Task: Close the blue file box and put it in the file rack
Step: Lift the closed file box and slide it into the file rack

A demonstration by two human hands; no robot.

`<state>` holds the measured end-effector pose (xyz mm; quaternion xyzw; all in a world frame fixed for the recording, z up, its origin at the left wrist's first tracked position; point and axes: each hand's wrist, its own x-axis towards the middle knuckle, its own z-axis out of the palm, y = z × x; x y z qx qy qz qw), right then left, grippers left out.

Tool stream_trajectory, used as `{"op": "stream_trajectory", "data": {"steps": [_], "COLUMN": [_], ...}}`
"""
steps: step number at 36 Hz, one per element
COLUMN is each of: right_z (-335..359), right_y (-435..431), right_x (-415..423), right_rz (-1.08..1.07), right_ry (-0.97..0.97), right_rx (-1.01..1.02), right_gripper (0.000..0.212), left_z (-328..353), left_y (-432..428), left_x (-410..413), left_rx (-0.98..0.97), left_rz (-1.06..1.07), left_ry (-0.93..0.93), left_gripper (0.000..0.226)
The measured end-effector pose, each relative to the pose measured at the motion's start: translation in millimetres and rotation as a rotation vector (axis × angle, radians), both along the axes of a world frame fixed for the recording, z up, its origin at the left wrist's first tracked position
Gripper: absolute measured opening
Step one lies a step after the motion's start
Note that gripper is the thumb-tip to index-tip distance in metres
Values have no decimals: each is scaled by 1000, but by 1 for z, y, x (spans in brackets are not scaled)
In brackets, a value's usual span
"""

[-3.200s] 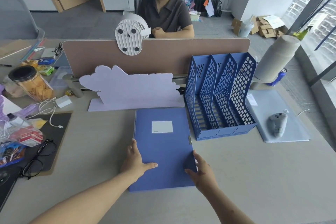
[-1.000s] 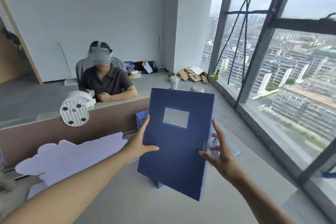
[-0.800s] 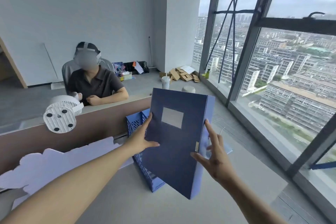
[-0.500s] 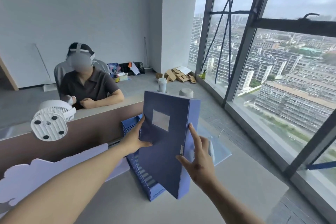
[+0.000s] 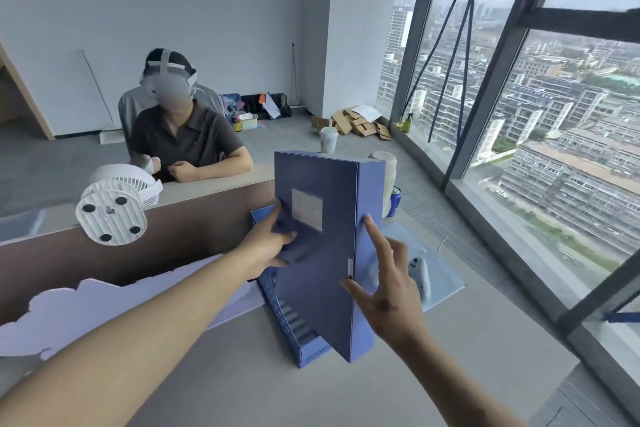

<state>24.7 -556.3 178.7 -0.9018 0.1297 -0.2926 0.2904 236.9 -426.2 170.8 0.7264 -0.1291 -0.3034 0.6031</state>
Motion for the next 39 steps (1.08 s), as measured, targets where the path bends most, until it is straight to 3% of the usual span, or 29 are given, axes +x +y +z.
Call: {"op": "stream_trajectory", "data": {"steps": [8, 17, 19, 22, 25, 31, 36, 39], "right_z": [-9, -60, -75, -94, -104, -101, -110, -120], "right_y": [10, 24, 30, 38, 40, 40, 41, 44], "right_x": [24, 52, 57, 59, 59, 62, 65, 69], "right_rz": [26, 24, 13, -1, 17, -5, -4, 1], "right_ry": [-30, -14, -15, -11, -22, -34, -72, -44], "right_rx": [-32, 6, 29, 61, 87, 70, 77, 93], "right_gripper": [97, 104, 106, 108, 111, 108, 110, 112], "left_z": [-3, 6, 2, -15, -29, -33, -31, -37], "left_y": [6, 14, 17, 20, 20, 9, 11, 15], "left_x": [16, 24, 20, 17, 12, 1, 2, 3], "left_rx": [-118, -312, -337, -362, -322, -345, -309, -295], "left_rz": [100, 118, 62, 49, 48, 47, -3, 11], "left_ry": [-7, 160, 133, 97, -11, -122, -153, -157], "left_gripper": [70, 33, 48, 89, 107, 98, 106, 97]}}
